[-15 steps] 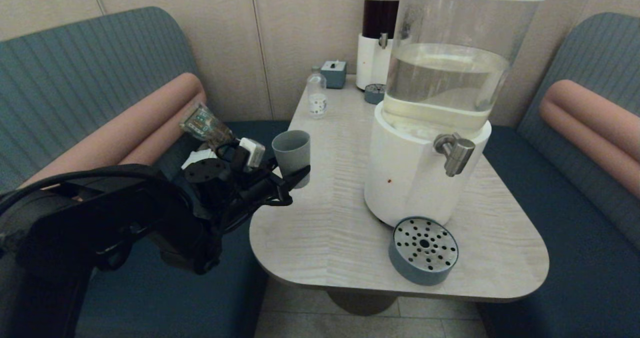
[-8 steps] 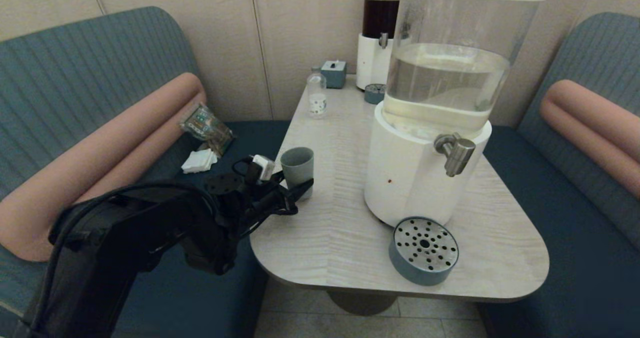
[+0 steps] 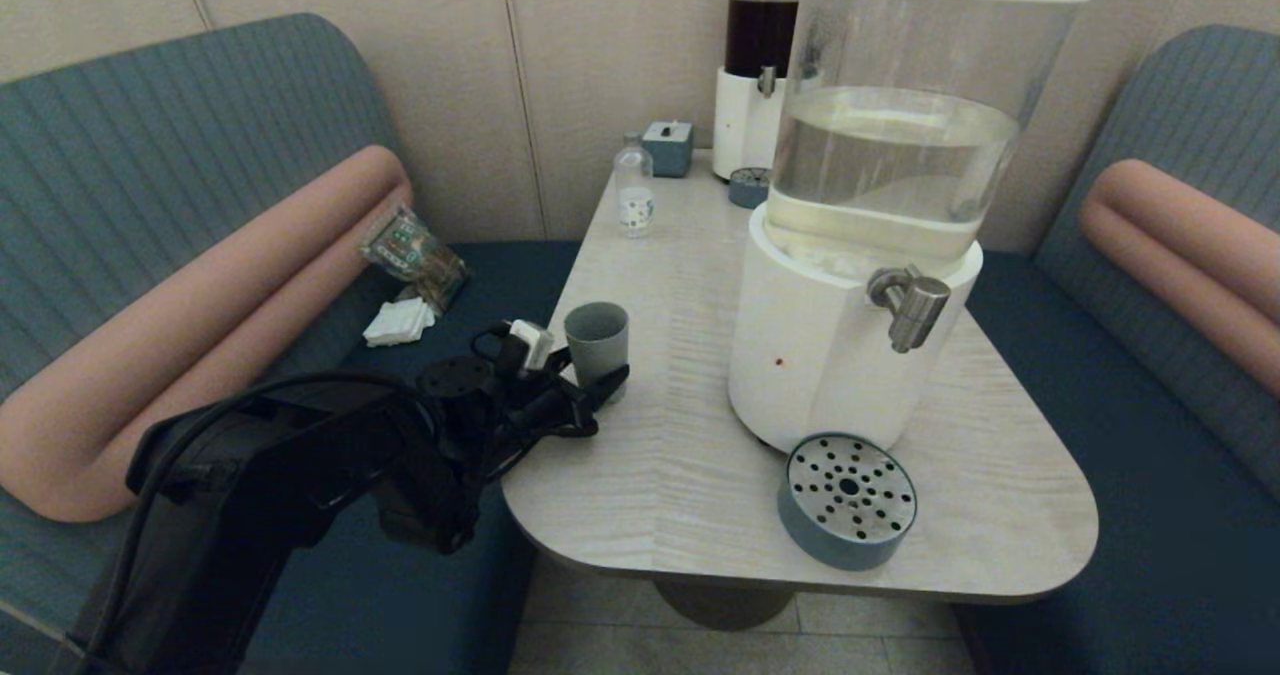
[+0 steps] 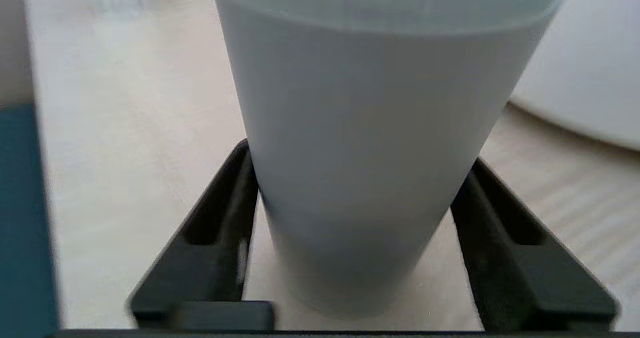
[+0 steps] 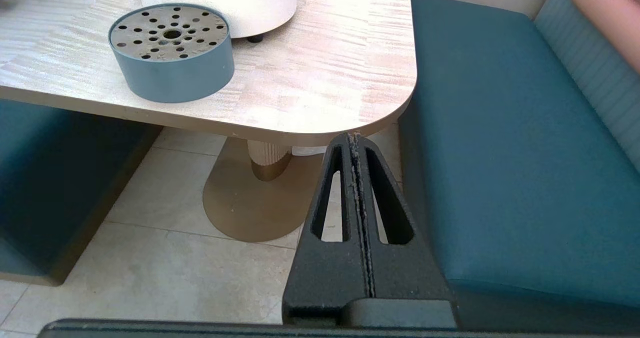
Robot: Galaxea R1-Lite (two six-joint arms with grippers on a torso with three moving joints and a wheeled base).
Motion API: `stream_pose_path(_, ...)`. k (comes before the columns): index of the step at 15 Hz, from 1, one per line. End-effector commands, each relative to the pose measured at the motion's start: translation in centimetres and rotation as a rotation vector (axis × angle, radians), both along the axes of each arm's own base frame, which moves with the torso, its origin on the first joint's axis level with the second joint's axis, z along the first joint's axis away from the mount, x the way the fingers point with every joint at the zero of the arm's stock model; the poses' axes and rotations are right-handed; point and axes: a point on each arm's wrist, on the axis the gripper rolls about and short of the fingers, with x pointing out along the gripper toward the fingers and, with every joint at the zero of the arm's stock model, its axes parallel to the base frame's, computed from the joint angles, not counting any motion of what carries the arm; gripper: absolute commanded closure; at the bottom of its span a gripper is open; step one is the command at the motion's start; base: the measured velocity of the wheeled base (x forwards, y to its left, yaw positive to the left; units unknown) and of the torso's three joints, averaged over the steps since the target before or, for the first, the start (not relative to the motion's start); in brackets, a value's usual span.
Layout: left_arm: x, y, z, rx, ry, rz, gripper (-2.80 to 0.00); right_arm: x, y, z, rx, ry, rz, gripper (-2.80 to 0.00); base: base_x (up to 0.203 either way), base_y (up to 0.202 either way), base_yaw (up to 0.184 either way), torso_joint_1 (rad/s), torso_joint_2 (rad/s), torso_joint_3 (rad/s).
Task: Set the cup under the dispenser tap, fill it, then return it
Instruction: Place the cup next to the water dispenser
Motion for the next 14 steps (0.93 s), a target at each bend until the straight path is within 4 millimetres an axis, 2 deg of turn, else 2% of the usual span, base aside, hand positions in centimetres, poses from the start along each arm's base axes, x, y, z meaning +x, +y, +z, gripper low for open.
stream_pose_path(1,-0.1,0.0,0.1,0.000,-0.004,-0.003,-2.80,0.0,0.0,-0.1,-0.001,0.001,0.001,0.00,0.000,0.000,0.000,0.000,0.00,0.000)
stream_pose_path(4,-0.6,0.2,1.3,-0.005,-0.017,-0.004,-2.80,0.0,0.0,-0.1,-0.001,0.002,0.001,0.00,0.000,0.000,0.000,0.000,0.00,0.000)
stream_pose_path(7,-1.9,0.5,2.0,0.002,0.007,-0.005,-2.80,0.0,0.0,-0.1,-0.001,0.002,0.001,0.00,0.000,0.000,0.000,0.000,0.00,0.000)
stream_pose_path(14,-8.9,2.4,3.3,0.046,0.171,-0.003,-2.80,0.0,0.0,-0.1,-0.001,0.001,0.001,0.00,0.000,0.000,0.000,0.000,0.00,0.000)
